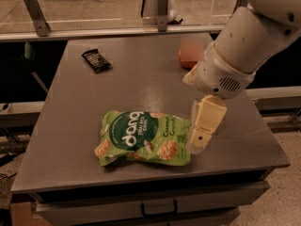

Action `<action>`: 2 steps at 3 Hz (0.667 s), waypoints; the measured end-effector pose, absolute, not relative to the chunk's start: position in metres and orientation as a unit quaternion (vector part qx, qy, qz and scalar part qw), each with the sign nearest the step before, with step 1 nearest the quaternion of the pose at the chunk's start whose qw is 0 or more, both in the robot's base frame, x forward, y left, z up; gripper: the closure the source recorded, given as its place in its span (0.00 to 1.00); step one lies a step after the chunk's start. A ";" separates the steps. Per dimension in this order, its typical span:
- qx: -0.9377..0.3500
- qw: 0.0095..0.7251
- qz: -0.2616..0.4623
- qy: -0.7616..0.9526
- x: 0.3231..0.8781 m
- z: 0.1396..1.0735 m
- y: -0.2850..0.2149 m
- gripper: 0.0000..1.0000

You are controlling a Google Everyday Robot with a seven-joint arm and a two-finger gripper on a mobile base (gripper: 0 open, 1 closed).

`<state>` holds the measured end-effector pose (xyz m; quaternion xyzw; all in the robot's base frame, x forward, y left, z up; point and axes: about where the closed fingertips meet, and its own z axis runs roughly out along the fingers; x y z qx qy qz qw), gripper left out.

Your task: Pick green rice chip bag

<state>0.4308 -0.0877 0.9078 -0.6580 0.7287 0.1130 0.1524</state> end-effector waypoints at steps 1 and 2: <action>-0.666 0.145 0.152 0.716 0.420 0.893 -0.055 0.00; -0.668 0.136 0.181 0.709 0.407 0.878 -0.033 0.00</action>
Offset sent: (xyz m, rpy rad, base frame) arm -0.0397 0.0774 -0.0467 0.1148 0.1656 0.0891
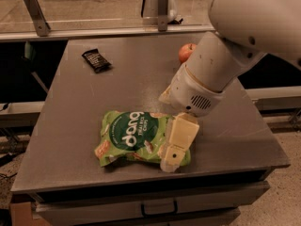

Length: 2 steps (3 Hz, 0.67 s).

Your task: Pick green rice chip bag

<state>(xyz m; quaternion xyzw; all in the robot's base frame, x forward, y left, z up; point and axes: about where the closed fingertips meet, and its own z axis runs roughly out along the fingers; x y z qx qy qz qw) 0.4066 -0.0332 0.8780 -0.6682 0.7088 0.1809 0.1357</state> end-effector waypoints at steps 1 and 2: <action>-0.669 0.143 0.190 0.704 0.405 0.861 -0.023 0.00; -0.665 0.158 0.194 0.703 0.412 0.846 -0.015 0.18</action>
Offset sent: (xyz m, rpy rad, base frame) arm 0.0161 0.0256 -0.0498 0.0871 -0.0322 -0.0201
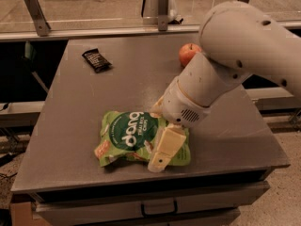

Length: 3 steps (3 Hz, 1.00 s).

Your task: Pick green rice chip bag

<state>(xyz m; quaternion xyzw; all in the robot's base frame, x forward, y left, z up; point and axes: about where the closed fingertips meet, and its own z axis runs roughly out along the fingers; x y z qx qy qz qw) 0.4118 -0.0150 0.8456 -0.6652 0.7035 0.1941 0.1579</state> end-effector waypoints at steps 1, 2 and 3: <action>-0.659 0.181 0.193 0.704 0.424 0.837 -0.016 0.48; -0.655 0.199 0.189 0.704 0.434 0.842 -0.018 0.72; -0.646 0.221 0.184 0.707 0.447 0.858 -0.025 0.95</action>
Offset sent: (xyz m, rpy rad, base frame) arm 0.0355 -0.0079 0.0018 0.0755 -0.0928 -0.0533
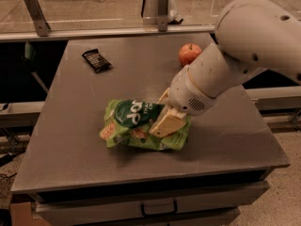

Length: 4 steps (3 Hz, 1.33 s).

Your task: Pick green rice chip bag

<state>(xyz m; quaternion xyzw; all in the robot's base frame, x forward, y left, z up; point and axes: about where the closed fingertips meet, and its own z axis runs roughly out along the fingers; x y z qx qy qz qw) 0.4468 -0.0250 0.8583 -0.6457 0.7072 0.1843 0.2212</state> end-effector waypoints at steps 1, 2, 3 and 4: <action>-0.631 0.256 0.189 0.708 0.465 0.890 -0.033 1.00; -0.620 0.296 0.210 0.696 0.477 0.934 -0.034 1.00; -0.605 0.321 0.243 0.687 0.481 0.972 -0.031 1.00; -0.604 0.328 0.246 0.684 0.481 0.981 -0.029 1.00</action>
Offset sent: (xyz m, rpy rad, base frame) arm 0.0477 -0.0124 0.1351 0.2761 -0.1084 -0.0512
